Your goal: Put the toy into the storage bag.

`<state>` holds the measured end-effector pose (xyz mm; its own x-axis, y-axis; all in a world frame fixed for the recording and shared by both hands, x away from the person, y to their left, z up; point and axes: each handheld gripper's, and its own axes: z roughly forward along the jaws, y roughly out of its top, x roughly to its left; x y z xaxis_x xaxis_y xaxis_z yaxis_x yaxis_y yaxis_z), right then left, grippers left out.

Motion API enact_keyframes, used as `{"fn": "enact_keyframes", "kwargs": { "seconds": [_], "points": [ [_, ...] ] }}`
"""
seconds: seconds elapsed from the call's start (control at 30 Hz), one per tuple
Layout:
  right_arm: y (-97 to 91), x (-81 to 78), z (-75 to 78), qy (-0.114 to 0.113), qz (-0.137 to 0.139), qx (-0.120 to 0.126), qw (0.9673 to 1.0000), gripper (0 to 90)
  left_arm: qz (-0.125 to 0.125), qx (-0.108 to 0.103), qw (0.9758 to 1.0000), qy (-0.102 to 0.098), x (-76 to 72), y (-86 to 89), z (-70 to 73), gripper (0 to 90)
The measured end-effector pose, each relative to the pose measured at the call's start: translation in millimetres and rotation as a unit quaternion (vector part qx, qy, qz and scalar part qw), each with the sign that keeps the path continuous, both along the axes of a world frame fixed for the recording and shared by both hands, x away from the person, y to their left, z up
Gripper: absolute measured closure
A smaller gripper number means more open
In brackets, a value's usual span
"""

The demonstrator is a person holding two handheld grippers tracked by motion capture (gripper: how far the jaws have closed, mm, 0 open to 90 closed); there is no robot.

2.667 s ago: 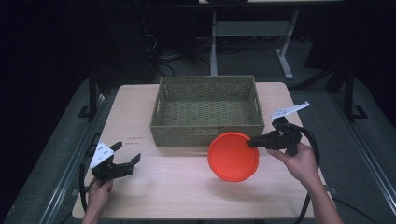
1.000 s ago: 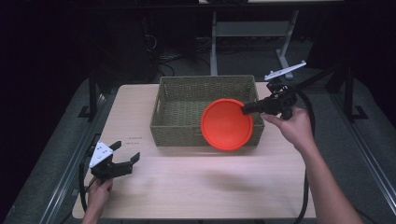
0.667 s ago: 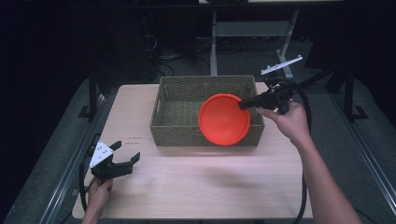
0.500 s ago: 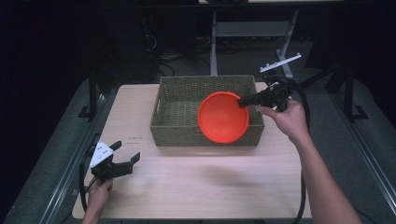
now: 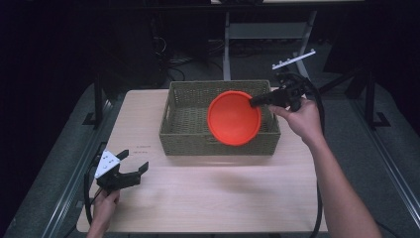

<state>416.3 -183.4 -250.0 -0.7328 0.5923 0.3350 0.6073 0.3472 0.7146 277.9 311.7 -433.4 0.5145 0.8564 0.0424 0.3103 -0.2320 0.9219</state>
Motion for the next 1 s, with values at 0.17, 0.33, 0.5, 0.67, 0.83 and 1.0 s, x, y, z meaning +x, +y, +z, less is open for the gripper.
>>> {"fn": "enact_keyframes", "kwargs": {
  "seconds": [0.17, 0.33, 0.5, 0.67, 0.83, 1.0],
  "points": [
    [4.9, 10.7, 2.4, 0.002, -0.005, -0.003, 1.0000, 82.3, 0.000, -0.003, 1.0000, 0.000, 0.3, -0.2, -0.2, 13.0],
    [7.2, 16.9, 2.5, 0.005, -0.008, -0.003, 1.0000, 82.3, -0.001, 0.001, 1.0000, 0.001, 0.1, 0.5, 0.1, 13.0],
    [8.7, 24.0, 4.9, 0.004, -0.012, -0.001, 0.9999, 82.3, -0.002, 0.000, 1.0000, 0.001, 0.0, 0.2, 0.1, 13.0],
    [9.5, 33.7, 7.9, 0.005, -0.024, 0.003, 0.9997, 82.3, -0.002, 0.001, 1.0000, 0.001, 0.0, 0.5, 0.3, 13.0],
    [11.0, 40.0, 6.8, 0.006, -0.031, -0.001, 0.9995, 82.3, -0.003, 0.000, 1.0000, 0.000, 0.0, 0.3, 0.3, 13.0],
    [11.0, 48.3, 3.8, 0.012, -0.043, -0.004, 0.9990, 82.3, -0.003, -0.003, 1.0000, 0.000, 0.0, -0.3, 0.2, 12.9]
  ]
}}
